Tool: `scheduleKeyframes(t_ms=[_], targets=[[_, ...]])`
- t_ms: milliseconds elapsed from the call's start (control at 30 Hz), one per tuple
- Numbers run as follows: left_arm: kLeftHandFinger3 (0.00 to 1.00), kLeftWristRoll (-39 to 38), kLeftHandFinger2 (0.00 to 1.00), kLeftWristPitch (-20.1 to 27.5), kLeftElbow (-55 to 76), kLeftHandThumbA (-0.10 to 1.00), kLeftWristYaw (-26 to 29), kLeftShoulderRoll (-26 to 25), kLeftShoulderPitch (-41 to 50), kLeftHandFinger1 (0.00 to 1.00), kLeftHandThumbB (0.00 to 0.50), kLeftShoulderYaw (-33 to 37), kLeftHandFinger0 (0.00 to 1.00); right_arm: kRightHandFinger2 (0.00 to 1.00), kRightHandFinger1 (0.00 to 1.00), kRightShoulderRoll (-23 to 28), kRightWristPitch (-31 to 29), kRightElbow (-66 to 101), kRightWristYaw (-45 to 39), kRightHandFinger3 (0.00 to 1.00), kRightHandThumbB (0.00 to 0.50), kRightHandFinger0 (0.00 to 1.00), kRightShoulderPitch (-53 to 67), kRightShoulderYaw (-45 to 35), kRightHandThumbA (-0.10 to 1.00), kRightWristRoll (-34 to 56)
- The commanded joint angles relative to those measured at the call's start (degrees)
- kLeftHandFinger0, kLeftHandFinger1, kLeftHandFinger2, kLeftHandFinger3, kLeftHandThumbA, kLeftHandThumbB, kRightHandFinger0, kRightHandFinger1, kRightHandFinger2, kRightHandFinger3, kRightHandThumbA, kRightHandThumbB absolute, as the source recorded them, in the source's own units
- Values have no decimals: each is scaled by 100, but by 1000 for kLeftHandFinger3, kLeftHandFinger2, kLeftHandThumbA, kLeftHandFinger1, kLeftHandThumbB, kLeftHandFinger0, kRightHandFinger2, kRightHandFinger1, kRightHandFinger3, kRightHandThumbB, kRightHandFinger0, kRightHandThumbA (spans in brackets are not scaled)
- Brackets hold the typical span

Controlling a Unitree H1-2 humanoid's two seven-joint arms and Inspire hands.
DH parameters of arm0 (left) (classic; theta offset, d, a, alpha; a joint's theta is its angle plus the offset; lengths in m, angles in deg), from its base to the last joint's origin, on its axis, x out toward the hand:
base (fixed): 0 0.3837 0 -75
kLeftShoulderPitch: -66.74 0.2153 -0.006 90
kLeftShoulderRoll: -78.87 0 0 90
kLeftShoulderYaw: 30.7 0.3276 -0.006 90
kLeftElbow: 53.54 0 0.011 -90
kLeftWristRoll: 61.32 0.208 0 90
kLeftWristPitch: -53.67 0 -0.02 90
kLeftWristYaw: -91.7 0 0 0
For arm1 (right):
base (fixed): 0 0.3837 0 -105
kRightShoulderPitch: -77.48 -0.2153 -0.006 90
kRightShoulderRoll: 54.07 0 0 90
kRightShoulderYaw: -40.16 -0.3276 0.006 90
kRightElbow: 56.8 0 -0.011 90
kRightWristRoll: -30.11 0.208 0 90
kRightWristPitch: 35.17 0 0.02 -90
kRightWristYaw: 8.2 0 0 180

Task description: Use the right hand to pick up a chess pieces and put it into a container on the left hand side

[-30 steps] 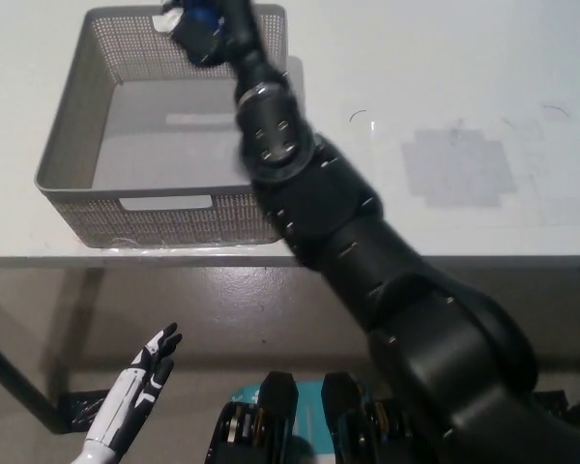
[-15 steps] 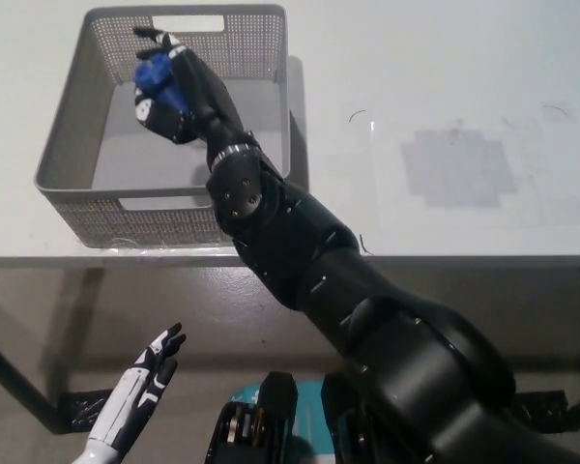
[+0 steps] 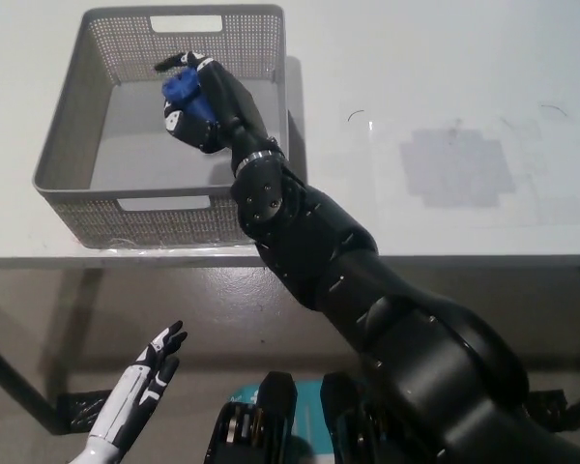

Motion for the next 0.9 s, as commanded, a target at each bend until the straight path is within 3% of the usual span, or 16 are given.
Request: scheduleKeyframes(t_ms=[0, 67, 167, 233, 300, 467, 700, 800, 867], targets=[[1000, 41, 1000, -30, 209, 1000, -84, -105, -84, 1000, 412, 1, 1000, 1000, 1000, 97, -46, 71, -448, 1000, 354, 963, -264, -59, 576, 27], [1000, 29, 1000, -36, 203, 1000, -86, -97, -98, 1000, 409, 1, 1000, 1000, 1000, 152, 34, 60, -631, 1000, 387, 1000, -275, 33, 781, -67], [1000, 24, 1000, -46, 200, 1000, -100, -116, -115, 1000, 422, -1, 1000, 1000, 1000, 189, 73, 76, -697, 1000, 442, 1000, -295, 102, 896, -146], [1000, 17, 1000, -31, 175, 1000, -107, -116, -133, 1000, 403, 8, 1000, 1000, 1000, 214, 72, 90, -670, 1000, 469, 1000, -290, 132, 956, -186], [1000, 38, 1000, -20, 162, 1000, -112, -127, -154, 1000, 405, 18, 1000, 1000, 1000, 238, 95, 99, -651, 1000, 454, 1000, -291, 136, 972, -198], [1000, 90, 1000, -55, 174, 1000, -101, -129, -150, 1000, 429, 18, 1000, 1000, 1000, 315, 69, 151, -577, 1000, 482, 1000, -332, 71, 1000, -184], [1000, 50, 1000, -47, 126, 1000, -124, -132, -208, 1000, 424, 3, 1000, 1000, 1000, 712, -369, 702, -701, 1000, 416, 1000, -471, -262, 1000, 59], [1000, 84, 1000, -94, 163, 1000, -118, -125, -207, 1000, 449, 11, 1000, 1000, 1000, 962, -292, 1526, -901, 1000, 451, 1000, -329, -516, 1000, 215], [1000, 78, 1000, -103, 185, 1000, -129, -139, -197, 1000, 445, 8, 1000, 1000, 1000, 1168, 61, 2561, -1068, 1000, 454, 1000, -36, -603, 1000, 210]])
